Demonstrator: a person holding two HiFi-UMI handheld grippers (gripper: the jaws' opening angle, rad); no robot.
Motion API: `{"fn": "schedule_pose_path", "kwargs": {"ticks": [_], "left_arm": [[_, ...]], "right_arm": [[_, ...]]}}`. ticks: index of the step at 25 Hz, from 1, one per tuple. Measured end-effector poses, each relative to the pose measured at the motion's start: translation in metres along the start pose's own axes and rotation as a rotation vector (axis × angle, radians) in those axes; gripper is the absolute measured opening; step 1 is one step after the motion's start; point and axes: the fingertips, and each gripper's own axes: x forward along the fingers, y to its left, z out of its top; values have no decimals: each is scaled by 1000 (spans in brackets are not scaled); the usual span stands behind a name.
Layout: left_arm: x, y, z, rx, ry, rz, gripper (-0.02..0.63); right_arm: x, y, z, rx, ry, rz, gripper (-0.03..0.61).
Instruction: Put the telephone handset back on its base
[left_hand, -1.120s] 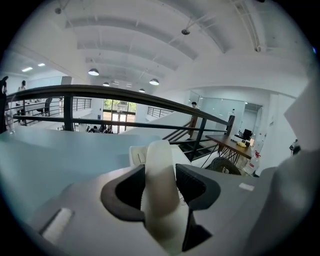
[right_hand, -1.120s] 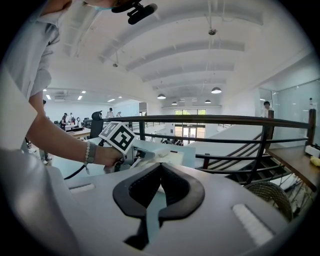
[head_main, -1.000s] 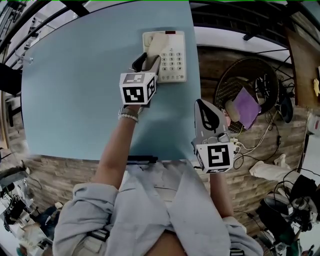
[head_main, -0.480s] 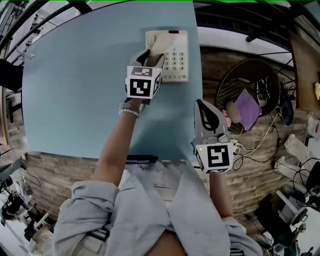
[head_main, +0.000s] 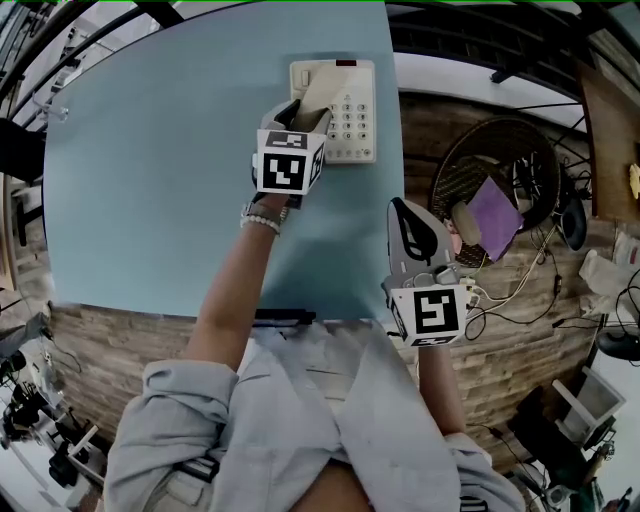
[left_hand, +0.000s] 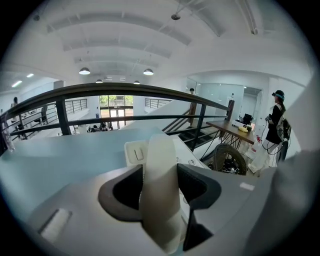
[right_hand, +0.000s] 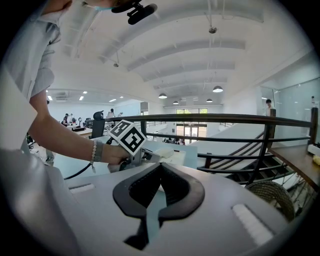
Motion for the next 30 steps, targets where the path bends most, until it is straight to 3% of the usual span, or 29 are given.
{"fn": "schedule_pose_path", "kwargs": {"ticks": [12, 21, 30], "left_arm": [[-3, 21, -7, -191, -44, 128, 210], [-3, 31, -8, -374, -8, 182, 210], [1, 27, -8, -403, -9, 148, 209]], "right_arm": [[-2, -5, -3, 3, 2, -5, 6], [-2, 0, -3, 4, 4, -3, 6], [-1, 3, -7, 10, -3, -1, 6]]}}
